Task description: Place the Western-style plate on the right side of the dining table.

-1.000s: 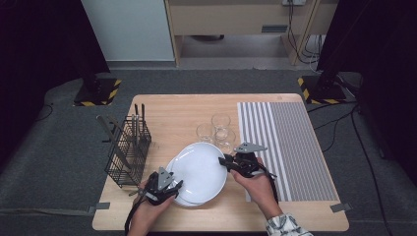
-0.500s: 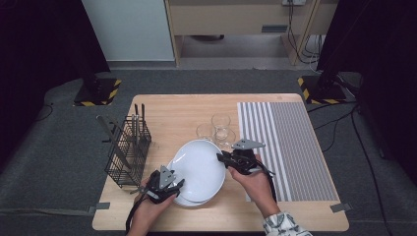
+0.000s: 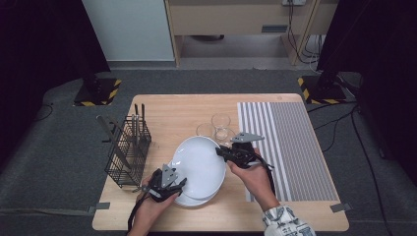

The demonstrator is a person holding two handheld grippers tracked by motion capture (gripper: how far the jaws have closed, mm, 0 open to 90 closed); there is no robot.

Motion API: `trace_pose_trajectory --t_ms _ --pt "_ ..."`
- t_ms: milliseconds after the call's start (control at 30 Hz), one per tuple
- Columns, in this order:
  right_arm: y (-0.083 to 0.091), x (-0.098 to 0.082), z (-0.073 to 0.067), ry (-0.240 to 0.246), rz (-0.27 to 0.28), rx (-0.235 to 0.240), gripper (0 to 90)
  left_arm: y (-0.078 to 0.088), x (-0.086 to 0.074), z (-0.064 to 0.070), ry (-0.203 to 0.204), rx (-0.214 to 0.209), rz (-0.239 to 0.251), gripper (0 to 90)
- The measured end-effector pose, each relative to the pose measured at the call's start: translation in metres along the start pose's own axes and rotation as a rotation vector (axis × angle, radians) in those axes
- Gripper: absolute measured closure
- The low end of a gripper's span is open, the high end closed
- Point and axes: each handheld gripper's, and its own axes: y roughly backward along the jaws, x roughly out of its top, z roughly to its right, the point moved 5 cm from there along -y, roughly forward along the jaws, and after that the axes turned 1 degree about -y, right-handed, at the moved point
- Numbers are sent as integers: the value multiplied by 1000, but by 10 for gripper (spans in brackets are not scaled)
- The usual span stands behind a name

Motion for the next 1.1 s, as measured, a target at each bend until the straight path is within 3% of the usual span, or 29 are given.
trace_pose_trajectory --t_ms 167,500,633,667,700,900,1100 --pt "0 7 0 13 0 1 826 -6 6 -2 3 -17 21 402" --pt "-1 23 1 63 -17 -17 832 -12 10 -6 -30 10 6 393" --pt "-2 26 2 68 -21 -22 834 -13 10 -6 -24 10 11 388" --pt "-2 27 2 63 -20 -21 836 -14 11 -6 -42 8 23 385" --pt "-2 28 3 68 -17 -20 837 -13 9 -5 -28 9 3 383" --pt "0 34 2 56 -1 -7 854 -13 8 -4 -16 1 0 380" --pt "-1 36 1 80 -13 -18 851 -13 9 -1 -31 4 4 386"
